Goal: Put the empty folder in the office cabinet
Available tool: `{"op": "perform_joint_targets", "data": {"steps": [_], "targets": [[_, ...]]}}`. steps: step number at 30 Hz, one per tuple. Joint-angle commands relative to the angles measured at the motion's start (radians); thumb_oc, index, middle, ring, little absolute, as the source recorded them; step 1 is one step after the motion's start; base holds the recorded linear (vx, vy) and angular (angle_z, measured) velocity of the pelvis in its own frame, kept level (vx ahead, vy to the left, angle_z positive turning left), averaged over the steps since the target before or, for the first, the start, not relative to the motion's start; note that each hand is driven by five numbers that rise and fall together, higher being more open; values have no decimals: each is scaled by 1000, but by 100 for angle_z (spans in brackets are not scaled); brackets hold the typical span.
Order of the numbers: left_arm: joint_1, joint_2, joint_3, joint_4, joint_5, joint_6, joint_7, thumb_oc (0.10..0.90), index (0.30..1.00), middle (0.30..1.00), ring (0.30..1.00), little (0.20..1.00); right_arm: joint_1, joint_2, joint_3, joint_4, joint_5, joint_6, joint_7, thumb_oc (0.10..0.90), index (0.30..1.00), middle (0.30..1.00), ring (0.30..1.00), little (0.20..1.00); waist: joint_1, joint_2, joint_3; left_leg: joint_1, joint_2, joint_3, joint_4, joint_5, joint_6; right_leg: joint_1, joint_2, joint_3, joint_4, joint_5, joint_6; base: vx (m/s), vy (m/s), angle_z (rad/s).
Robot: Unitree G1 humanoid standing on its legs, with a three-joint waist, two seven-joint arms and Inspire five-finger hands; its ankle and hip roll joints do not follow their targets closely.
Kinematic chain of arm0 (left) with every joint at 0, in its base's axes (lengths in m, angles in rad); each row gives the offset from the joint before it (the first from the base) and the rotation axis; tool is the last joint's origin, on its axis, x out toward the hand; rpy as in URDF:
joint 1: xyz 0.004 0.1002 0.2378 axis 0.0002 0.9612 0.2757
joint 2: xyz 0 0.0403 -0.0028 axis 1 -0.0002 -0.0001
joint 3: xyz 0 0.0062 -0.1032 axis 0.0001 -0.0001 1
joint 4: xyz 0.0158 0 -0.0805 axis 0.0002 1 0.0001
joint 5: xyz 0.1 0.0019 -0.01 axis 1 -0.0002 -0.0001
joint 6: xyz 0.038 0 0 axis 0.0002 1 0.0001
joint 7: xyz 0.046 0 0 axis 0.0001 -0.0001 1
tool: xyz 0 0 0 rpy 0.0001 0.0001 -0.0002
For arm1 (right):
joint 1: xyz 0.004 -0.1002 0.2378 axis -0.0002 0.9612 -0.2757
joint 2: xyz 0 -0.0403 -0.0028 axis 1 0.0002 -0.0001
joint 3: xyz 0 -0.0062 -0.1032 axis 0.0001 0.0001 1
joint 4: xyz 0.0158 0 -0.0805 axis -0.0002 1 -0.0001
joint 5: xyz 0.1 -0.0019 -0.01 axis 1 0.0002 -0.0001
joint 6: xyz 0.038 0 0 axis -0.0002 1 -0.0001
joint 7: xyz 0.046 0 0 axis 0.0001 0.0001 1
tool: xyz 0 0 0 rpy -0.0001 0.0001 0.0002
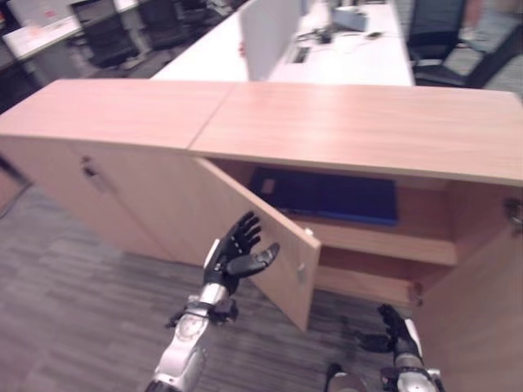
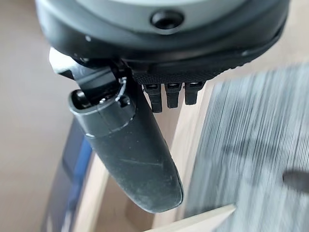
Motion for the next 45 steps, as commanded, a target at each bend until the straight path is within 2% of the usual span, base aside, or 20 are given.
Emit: {"op": "perform_joint_targets", "data": {"steps": [1,3,4,5,6,8,9,14,16,21,25,26,27,29,32,34,35,37,41,45], "targets": [[-56,-39,-19,-9,98,-55,31,800,900,900,900,900,-30,-61,-20,-125,-34,-85,-33,800,900,900,900,900,-32,-2,-21,-88,-55,-118,4,-39,1,74,-2,48,-52,-48,59,144,36,-188],[-64,-44,19,55,112,-67,54,800,900,900,900,900,-27,-72,-24,-132,-36,-86,-25,800,900,900,900,900,-15,-3,-27,-111,-82,-226,-53,-54,3,84,14,121,-56,-58,64,240,83,-113],[-75,-45,58,115,107,-76,75,800,900,900,900,900,-29,-84,-22,-125,-41,-88,-13,800,900,900,900,900,3,1,-30,-127,-98,-337,-111,-33,-10,106,40,186,-72,-68,65,259,85,-74],[-76,-44,58,116,107,-77,75,800,900,900,900,900,-30,-84,-22,-125,-41,-88,-13,800,900,900,900,900,3,1,-33,-130,-99,-337,-115,-27,-10,103,40,187,-74,-63,65,325,88,-106],[-101,-33,104,167,97,-87,93,800,900,900,900,900,-41,-98,-18,-115,-54,-89,2,800,900,900,900,900,27,3,-32,-183,-121,-455,-141,9,-20,122,65,262,-92,-66,65,151,28,-133],[-120,-27,121,195,88,-93,96,800,900,900,900,900,-43,-101,-17,-111,-55,-88,6,800,900,900,900,900,33,4,-25,-194,-128,-484,-147,19,-24,136,73,288,-96,-76,64,166,50,-189],[-165,-10,155,259,72,-97,108,800,900,900,900,900,-33,-103,-16,-107,-47,-84,26,800,900,900,900,900,20,12,-24,-189,-123,-487,-171,30,-28,153,82,327,-110,-80,67,160,100,-218],[-260,47,183,412,112,-79,127,800,900,900,900,900,7,-110,-28,-123,-37,-84,68,800,900,900,900,900,-28,34,-56,-86,-111,-411,-263,36,-29,183,69,343,-138,-70,81,115,102,-43],[-290,71,192,468,121,-75,130,800,900,900,900,900,1,-101,-23,-123,-27,-90,78,800,900,900,900,900,-37,32,-67,-60,-117,-386,-279,28,-27,183,61,344,-144,-61,92,93,106,-10],[-259,85,216,437,126,-85,115,800,900,900,900,900,-19,-84,-8,-118,-24,-87,99,800,900,900,900,900,-27,22,-74,-38,-131,-351,-288,11,-12,166,49,353,-129,-52,111,40,81,-15],[-144,54,218,308,138,-104,77,800,900,900,900,900,-35,-63,-8,-100,-29,-80,120,800,900,900,900,900,0,9,-72,-21,-146,-320,-287,-9,9,147,40,363,-117,-37,126,7,69,-26],[-76,24,196,215,136,-104,42,800,900,900,900,900,-41,-48,-11,-80,-28,-79,123,800,900,900,900,900,28,7,-63,-22,-150,-310,-286,-17,22,118,32,332,-74,-38,134,-25,49,-52],[-74,24,196,213,136,-103,42,800,900,900,900,900,-40,-48,-11,-80,-28,-79,123,800,900,900,900,900,28,7,-64,-23,-150,-310,-286,-18,22,116,32,332,-71,-39,134,-36,33,-57],[-29,3,181,150,118,-96,15,800,900,900,900,900,-49,-32,-12,-69,-27,-76,125,800,900,900,900,900,46,8,-45,-21,-148,-299,-290,-20,28,79,17,266,4,-39,148,-56,-20,-27],[51,-7,137,60,89,-73,-59,800,900,900,900,900,-59,8,-22,-58,-18,-67,119,800,900,900,900,900,76,14,-22,-22,-128,-282,-291,-22,13,35,-113,53,49,6,173,-76,-153,-45],[60,-14,125,55,73,-71,-71,800,900,900,900,900,-56,12,-25,-55,-14,-65,117,800,900,900,900,900,75,16,-18,-26,-122,-292,-290,-17,9,23,-117,73,40,14,175,-6,-179,-39],[92,-11,103,37,68,-63,-106,800,900,900,900,900,-42,13,-35,-50,-9,-62,120,800,900,900,900,900,77,11,-24,-38,-124,-302,-291,-13,1,37,-123,98,-25,25,174,21,-251,20],[107,-3,94,36,70,-59,-128,800,900,900,900,900,-37,13,-38,-46,-7,-64,121,800,900,900,900,900,80,7,-35,-44,-125,-304,-292,-10,-5,60,-130,89,-75,35,173,24,-208,28],[173,2,60,19,52,-27,-182,800,900,900,900,900,-43,-12,-22,-32,-9,-75,133,800,900,900,900,900,95,27,-55,-51,-59,-271,-283,28,-45,124,-71,45,-202,45,158,10,-253,3],[178,-7,45,6,22,-16,-212,800,900,900,900,900,-60,-36,2,-9,-16,-78,142,800,900,900,900,900,90,44,-50,-50,-11,-254,-264,60,-69,152,-29,44,-221,23,134,17,-252,-21]]}}
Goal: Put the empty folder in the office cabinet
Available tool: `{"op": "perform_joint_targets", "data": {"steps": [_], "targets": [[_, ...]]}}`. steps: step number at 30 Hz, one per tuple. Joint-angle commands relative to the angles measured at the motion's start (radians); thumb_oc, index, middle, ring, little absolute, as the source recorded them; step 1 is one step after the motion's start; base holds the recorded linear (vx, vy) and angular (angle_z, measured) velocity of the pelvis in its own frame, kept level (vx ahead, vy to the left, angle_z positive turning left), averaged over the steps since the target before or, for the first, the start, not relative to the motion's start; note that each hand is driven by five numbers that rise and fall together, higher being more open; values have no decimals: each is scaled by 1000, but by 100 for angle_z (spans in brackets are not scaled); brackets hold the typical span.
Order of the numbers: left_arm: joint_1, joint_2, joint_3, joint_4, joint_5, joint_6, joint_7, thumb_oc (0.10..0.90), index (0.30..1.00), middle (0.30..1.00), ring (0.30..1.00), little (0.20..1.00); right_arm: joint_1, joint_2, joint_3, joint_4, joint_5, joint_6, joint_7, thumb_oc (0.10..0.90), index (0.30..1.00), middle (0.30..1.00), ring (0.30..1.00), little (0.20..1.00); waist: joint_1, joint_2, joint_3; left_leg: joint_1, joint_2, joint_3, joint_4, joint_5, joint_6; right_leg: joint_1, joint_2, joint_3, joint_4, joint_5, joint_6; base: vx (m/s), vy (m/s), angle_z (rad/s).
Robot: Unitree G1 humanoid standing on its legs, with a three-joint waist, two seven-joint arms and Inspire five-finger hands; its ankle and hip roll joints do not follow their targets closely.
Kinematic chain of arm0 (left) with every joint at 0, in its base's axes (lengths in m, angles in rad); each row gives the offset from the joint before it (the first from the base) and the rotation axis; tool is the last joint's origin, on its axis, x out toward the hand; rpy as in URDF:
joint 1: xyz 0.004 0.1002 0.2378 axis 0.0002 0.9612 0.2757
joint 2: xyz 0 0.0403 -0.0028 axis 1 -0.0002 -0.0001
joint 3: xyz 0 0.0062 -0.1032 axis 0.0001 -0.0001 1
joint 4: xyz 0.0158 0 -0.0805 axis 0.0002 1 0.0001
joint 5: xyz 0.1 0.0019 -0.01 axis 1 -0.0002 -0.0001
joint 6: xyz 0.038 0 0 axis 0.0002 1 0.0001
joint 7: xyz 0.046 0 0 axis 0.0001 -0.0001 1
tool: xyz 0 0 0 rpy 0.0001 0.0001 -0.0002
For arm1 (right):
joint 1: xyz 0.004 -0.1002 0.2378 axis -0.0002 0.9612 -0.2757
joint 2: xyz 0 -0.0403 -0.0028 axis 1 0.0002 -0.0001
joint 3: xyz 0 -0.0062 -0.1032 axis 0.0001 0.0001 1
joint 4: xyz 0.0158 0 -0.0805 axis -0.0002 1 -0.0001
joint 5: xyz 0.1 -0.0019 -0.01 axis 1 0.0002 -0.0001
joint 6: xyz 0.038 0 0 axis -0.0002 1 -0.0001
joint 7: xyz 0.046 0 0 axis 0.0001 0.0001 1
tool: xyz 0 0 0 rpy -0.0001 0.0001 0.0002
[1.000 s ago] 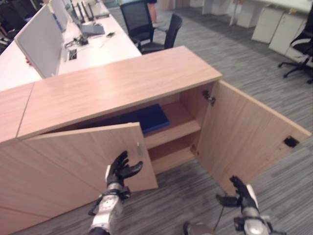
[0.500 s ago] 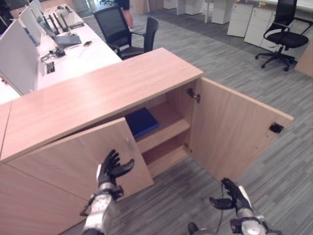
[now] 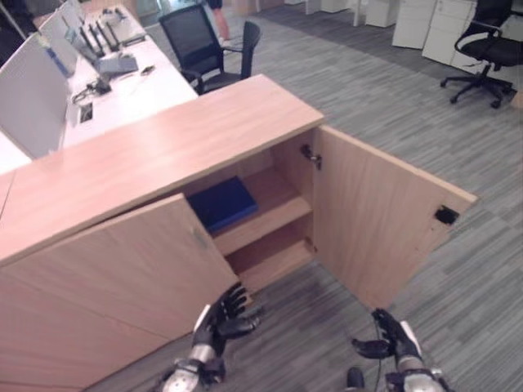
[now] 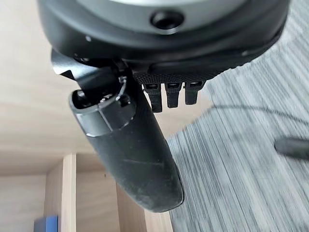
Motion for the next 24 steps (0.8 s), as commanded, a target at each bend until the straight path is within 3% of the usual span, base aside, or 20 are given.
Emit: {"op": "perform_joint_targets", "data": {"steps": [1,4,7,8,9,11,14,19,24], "targets": [[-86,56,21,-111,-55,-61,-47,800,900,900,900,900,-57,24,9,-65,3,-80,6,800,900,900,900,900,2,-68,-35,-43,-1,-23,43,-13,-41,23,-29,-22,32,-133,44,14,-199,-17],[-102,53,14,-112,-81,-57,-50,800,900,900,900,900,-78,2,19,-53,7,-82,1,800,900,900,900,900,3,-66,-11,-77,8,-74,150,7,-42,31,-5,-12,34,-145,20,3,-154,-24],[-115,46,5,-106,-85,-58,-46,800,900,900,900,900,-76,-10,7,-40,12,-79,-6,800,900,900,900,900,9,-76,-1,-99,-15,-109,185,9,-33,52,-7,-18,26,-154,10,38,-134,-25],[-122,39,-3,-108,-86,-54,-41,800,900,900,900,900,-80,-17,-13,-22,26,-76,-21,800,900,900,900,900,29,-87,4,-144,-77,-144,170,-28,-12,65,-8,-18,24,-158,5,70,-112,-2],[-122,38,-6,-108,-90,-54,-43,800,900,900,900,900,-86,-19,-23,-9,35,-78,-29,800,900,900,900,900,34,-95,8,-160,-99,-161,171,-38,-11,70,-10,-19,27,-159,4,66,-132,13],[-125,40,-6,-107,-92,-53,-47,800,900,900,900,900,-93,-18,-39,7,50,-81,-40,800,900,900,900,900,34,-103,13,-173,-108,-160,174,-36,-12,78,-13,-26,30,-163,5,23,-38,15],[-91,59,-2,-102,-88,-42,-68,800,900,900,900,900,-135,-43,-97,51,81,-88,-66,800,900,900,900,900,36,-92,-13,-95,-90,-120,101,-28,-11,113,5,-37,24,-169,-1,99,-8,-32],[-72,69,3,-104,-110,-36,-85,800,900,900,900,900,-213,-88,-130,79,95,-95,-97,800,900,900,900,900,41,-86,-23,-43,-88,-115,34,-26,-9,127,9,-44,24,-172,0,48,-1,19],[-50,104,-20,-114,-129,-25,-106,800,900,900,900,900,-383,-176,-146,145,161,-106,-132,800,900,900,900,900,64,-90,-42,-22,-88,-110,10,-31,-7,135,11,-49,16,-171,6,18,-5,1]]}}
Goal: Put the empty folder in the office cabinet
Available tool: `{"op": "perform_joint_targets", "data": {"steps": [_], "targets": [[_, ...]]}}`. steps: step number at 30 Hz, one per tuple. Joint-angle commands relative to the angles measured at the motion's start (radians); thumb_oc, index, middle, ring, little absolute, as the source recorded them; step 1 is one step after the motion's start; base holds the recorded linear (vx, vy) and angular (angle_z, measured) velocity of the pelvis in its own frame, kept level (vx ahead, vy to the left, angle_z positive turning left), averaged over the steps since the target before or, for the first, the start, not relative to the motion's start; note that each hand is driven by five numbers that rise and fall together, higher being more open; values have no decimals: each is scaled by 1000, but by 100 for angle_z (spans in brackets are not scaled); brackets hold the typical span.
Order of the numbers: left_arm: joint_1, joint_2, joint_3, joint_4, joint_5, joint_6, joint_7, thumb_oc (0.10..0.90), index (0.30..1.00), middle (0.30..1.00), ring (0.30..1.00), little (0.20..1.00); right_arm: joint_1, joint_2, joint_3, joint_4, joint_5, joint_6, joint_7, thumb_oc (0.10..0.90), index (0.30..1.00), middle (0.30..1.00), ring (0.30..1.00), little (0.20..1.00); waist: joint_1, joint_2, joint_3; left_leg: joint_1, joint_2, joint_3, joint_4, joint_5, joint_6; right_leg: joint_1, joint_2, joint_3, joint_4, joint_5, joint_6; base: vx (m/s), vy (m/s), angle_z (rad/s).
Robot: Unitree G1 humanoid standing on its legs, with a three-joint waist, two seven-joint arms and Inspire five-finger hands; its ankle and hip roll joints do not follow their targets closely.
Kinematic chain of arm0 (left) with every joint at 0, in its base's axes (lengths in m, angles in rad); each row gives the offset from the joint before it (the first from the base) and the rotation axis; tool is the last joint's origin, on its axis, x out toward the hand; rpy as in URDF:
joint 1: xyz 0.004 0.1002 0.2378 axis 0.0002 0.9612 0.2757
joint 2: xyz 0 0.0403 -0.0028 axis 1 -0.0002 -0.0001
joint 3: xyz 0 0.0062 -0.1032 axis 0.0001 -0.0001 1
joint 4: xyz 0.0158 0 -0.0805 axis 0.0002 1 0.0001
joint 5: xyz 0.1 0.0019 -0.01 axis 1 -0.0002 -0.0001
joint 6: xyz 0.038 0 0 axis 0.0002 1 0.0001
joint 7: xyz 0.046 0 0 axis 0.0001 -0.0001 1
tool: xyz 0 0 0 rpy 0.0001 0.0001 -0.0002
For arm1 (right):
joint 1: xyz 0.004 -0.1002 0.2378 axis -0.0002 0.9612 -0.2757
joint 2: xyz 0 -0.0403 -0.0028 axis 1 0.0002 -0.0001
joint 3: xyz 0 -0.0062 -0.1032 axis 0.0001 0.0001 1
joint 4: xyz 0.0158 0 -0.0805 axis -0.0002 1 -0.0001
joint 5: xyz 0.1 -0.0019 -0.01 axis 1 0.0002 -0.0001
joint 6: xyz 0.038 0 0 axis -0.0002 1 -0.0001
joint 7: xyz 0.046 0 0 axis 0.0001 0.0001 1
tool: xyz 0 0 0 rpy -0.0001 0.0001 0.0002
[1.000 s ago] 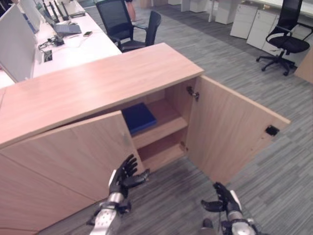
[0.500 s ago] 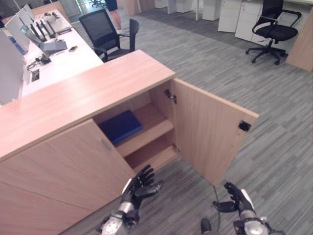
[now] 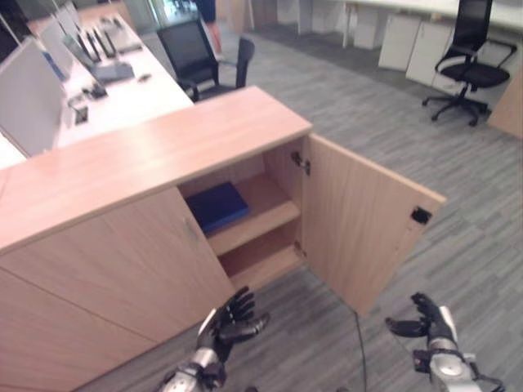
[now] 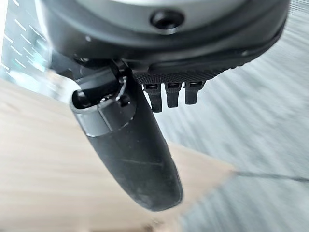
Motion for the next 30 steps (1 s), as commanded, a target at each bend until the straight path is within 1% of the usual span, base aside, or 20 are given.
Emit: {"op": "perform_joint_targets", "data": {"steps": [1,4,8,11,17,24,25,27,28,29,30], "targets": [[-71,41,4,-93,-44,-67,-53,800,900,900,900,900,-147,-60,-3,4,51,-96,-46,800,900,900,900,900,15,-34,-46,17,30,-5,10,-55,-53,-15,15,-26,17,-86,24,20,-1,7],[-68,61,-16,-99,-44,-60,-65,800,900,900,900,900,-235,-95,17,20,75,-101,-51,800,900,900,900,900,27,-38,-53,19,28,-4,6,-57,-53,-15,14,-27,15,-83,28,25,1,4],[-68,74,-31,-100,-48,-52,-71,800,900,900,900,900,-297,-106,41,15,104,-102,-48,800,900,900,900,900,35,-41,-57,17,26,-12,4,-58,-53,-13,12,-30,14,-82,31,0,0,0],[-69,82,-43,-98,-44,-47,-74,800,900,900,900,900,-336,-115,59,15,117,-99,-45,800,900,900,900,900,41,-42,-60,15,23,-22,2,-60,-54,-11,8,-33,14,-82,32,23,2,1],[-67,87,-51,-91,-32,-44,-74,800,900,900,900,900,-359,-110,92,13,115,-86,-30,800,900,900,900,900,49,-43,-63,16,18,-37,0,-63,-56,-5,4,-42,16,-83,32,12,2,2],[-66,89,-50,-88,-21,-44,-64,800,900,900,900,900,-391,-75,139,17,119,-78,-8,800,900,900,900,900,59,-45,-62,17,15,-54,0,-67,-53,-1,-2,-52,20,-84,31,13,0,5],[-70,84,-46,-82,-19,-43,-57,800,900,900,900,900,-382,-47,147,-13,140,-83,2,800,900,900,900,900,60,-46,-61,15,14,-56,0,-68,-53,-1,-2,-53,21,-84,31,0,0,0],[-71,80,-40,-77,-18,-44,-54,800,900,900,900,900,-365,-33,150,-44,144,-82,11,800,900,900,900,900,60,-46,-62,15,14,-58,0,-68,-53,-1,-3,-55,22,-85,30,0,0,0],[-72,76,-33,-76,-15,-46,-50,800,900,900,900,900,-340,-19,155,-91,145,-84,24,800,900,900,900,900,59,-47,-61,15,14,-59,0,-68,-54,-1,-3,-55,22,-86,29,0,0,0],[-72,64,-14,-68,-10,-49,-43,800,900,900,900,900,-286,10,164,-176,147,-90,56,800,900,900,900,900,58,-48,-60,15,15,-61,0,-67,-55,0,-3,-57,23,-88,29,11,-2,3],[-71,64,-14,-68,-10,-49,-43,800,900,900,900,900,-283,10,163,-179,146,-89,56,800,900,900,900,900,58,-48,-61,15,15,-61,0,-67,-55,1,-3,-57,23,-89,29,7,-11,8]]}}
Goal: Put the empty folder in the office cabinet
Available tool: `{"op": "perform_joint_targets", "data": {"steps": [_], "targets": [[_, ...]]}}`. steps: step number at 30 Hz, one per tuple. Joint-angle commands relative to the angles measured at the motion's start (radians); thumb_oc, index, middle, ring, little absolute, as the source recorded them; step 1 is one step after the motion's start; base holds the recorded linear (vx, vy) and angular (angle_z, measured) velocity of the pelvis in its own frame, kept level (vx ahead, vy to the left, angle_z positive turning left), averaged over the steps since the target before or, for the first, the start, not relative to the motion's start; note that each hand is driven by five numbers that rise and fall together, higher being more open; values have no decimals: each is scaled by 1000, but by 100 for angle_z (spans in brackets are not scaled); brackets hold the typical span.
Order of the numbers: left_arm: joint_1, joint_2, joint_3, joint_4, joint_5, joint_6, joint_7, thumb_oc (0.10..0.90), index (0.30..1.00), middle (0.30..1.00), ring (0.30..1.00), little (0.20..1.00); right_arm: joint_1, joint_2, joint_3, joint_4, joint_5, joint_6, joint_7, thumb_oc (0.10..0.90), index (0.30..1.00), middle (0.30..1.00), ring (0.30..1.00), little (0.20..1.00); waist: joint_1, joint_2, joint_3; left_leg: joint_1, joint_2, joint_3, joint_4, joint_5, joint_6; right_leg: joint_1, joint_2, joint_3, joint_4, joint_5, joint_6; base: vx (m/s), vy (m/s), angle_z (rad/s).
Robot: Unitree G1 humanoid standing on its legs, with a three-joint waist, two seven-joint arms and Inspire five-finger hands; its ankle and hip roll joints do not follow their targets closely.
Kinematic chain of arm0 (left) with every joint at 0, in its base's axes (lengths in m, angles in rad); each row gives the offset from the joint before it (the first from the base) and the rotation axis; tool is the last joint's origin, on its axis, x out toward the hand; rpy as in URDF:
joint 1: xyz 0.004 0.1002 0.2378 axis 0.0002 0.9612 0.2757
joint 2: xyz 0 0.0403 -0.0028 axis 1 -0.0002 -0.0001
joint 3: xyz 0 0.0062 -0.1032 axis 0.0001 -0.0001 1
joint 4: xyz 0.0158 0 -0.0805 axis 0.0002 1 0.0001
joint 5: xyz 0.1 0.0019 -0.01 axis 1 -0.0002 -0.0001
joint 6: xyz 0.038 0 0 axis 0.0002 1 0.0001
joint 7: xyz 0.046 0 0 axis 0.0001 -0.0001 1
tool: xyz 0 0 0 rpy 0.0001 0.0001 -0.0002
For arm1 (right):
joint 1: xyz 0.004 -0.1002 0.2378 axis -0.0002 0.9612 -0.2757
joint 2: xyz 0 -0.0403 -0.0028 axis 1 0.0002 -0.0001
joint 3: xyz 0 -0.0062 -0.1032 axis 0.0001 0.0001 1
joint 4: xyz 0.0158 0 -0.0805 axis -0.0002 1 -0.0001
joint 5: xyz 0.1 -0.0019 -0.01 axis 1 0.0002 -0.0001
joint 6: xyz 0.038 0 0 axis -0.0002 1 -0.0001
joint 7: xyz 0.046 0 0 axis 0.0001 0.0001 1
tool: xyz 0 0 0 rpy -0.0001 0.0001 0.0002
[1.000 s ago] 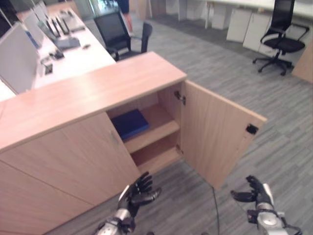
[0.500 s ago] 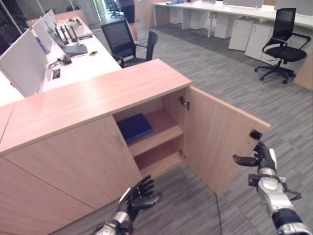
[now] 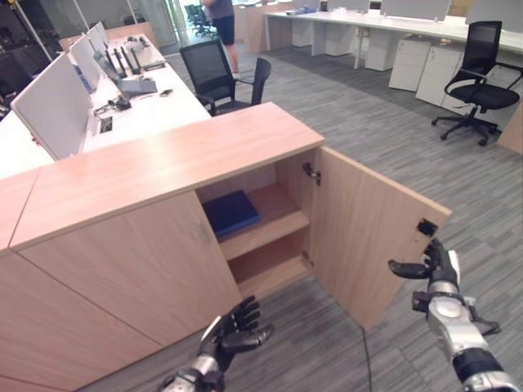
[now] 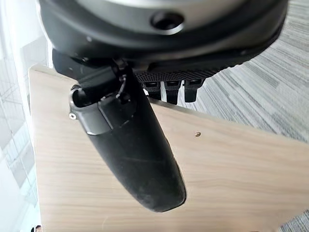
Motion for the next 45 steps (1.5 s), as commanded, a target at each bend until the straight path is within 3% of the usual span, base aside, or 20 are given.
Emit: {"op": "perform_joint_targets", "data": {"steps": [1,8,12,13,14,15,16,17,21,22,25,26,27,28,31,33,34,35,39,45], "targets": [[-79,25,39,-58,-6,-80,-10,800,900,900,900,900,-94,51,76,-186,-10,-99,125,800,900,900,900,900,35,-56,-21,40,8,-23,5,-82,-50,-1,-18,-30,23,-105,42,6,-11,9],[-57,-31,143,-33,7,-92,14,800,900,900,900,900,170,111,110,-422,-62,-95,272,800,900,900,900,900,42,-64,-7,16,14,-69,11,-74,-60,-3,-17,-64,38,-122,37,-8,-27,16],[-46,-57,171,-19,-19,-92,30,800,900,900,900,900,201,149,134,-458,-42,-104,293,800,900,900,900,900,74,-75,21,-46,9,-134,47,-63,-69,-18,-22,-100,42,-122,34,-103,-31,40],[-59,-60,170,-10,-30,-91,38,800,900,900,900,900,208,166,139,-467,-10,-113,291,800,900,900,900,900,95,-85,39,-106,4,-155,102,-65,-75,-22,-33,-139,43,-124,35,-134,16,66],[-71,-55,163,-8,-25,-91,42,800,900,900,900,900,207,170,142,-469,13,-117,287,800,900,900,900,900,100,-92,52,-145,11,-133,136,-60,-81,-23,-44,-168,45,-125,37,-201,65,132],[-86,-53,154,-5,-13,-89,43,800,900,900,900,900,205,171,145,-476,27,-119,285,800,900,900,900,900,96,-96,56,-165,37,-66,155,-56,-74,-25,-57,-206,50,-126,37,-158,179,125],[-96,-51,151,-7,-11,-88,43,800,900,900,900,900,194,177,158,-488,38,-113,285,800,900,900,900,900,87,-95,45,-161,90,68,150,-47,-66,-22,-67,-255,51,-125,43,-90,219,158],[-98,-48,145,-2,-4,-90,45,800,900,900,900,900,192,182,158,-499,43,-113,279,800,900,900,900,900,87,-92,42,-166,106,110,156,-37,-63,-11,-74,-278,53,-122,45,-4,242,135],[-87,-37,145,-5,6,-83,29,800,900,900,900,900,199,188,152,-526,51,-100,298,800,900,900,900,900,103,-97,25,-160,82,102,128,-43,-58,11,-108,-319,78,-120,62,79,177,115],[-86,-19,144,-12,25,-76,16,800,900,900,900,900,195,206,128,-532,78,-100,293,800,900,900,900,900,126,-111,10,-159,41,80,106,-56,-37,17,-154,-351,126,-121,79,58,198,70],[-88,2,147,-24,36,-74,8,800,900,900,900,900,175,227,92,-530,120,-111,275,800,900,900,900,900,141,-120,7,-149,11,71,90,-71,-18,6,-189,-361,185,-120,93,86,228,57],[-81,14,158,-38,30,-75,3,800,900,900,900,900,135,244,62,-519,147,-126,256,800,900,900,900,900,145,-128,11,-131,-16,81,76,-88,10,-51,-242,-336,298,-73,121,73,226,64],[-82,15,158,-38,30,-75,3,800,900,900,900,900,134,244,62,-519,147,-127,256,800,900,900,900,900,147,-130,7,-138,-19,84,76,-85,13,-59,-244,-332,298,-68,121,93,252,33],[-72,30,171,-50,23,-77,-8,800,900,900,900,900,99,251,9,-516,158,-141,231,800,900,900,900,900,149,-125,23,-103,-28,90,54,-91,28,-95,-274,-294,401,-7,147,65,115,6],[-71,40,184,-53,9,-80,-19,800,900,900,900,900,85,248,-117,-494,187,-176,176,800,900,900,900,900,139,-113,22,-77,-30,60,26,-95,33,-150,-257,-217,443,1,149,111,68,9],[-72,53,192,-73,-18,-77,-44,800,900,900,900,900,36,212,-243,-431,230,-217,112,800,900,900,900,900,139,-114,18,-59,-31,37,15,-108,20,-151,-252,-214,322,-39,134,255,-112,35],[-93,59,187,-64,-37,-81,-49,800,900,900,900,900,0,172,-300,-343,257,-256,71,800,900,900,900,900,130,-115,20,-44,-22,13,13,-118,2,-167,-238,-190,219,-15,140,278,-307,55],[-107,71,187,-66,-47,-93,-53,800,900,900,900,900,-25,92,-370,-244,300,-267,44,800,900,900,900,900,123,-132,14,-40,-27,-15,17,-128,-11,-158,-231,-116,149,8,149,221,-286,93],[-89,78,184,-64,-57,-86,-70,800,900,900,900,900,-67,-49,-392,-91,326,-239,47,800,900,900,900,900,134,-140,-22,-28,-8,-10,12,-124,-32,-103,-216,-136,99,0,149,99,-184,47],[-54,78,157,-83,-88,-67,-89,800,900,900,900,900,-126,-226,-352,149,368,-169,116,800,900,900,900,900,123,-112,-35,-23,59,-36,4,-86,-81,-44,-151,-170,59,-45,120,18,-209,0]]}}
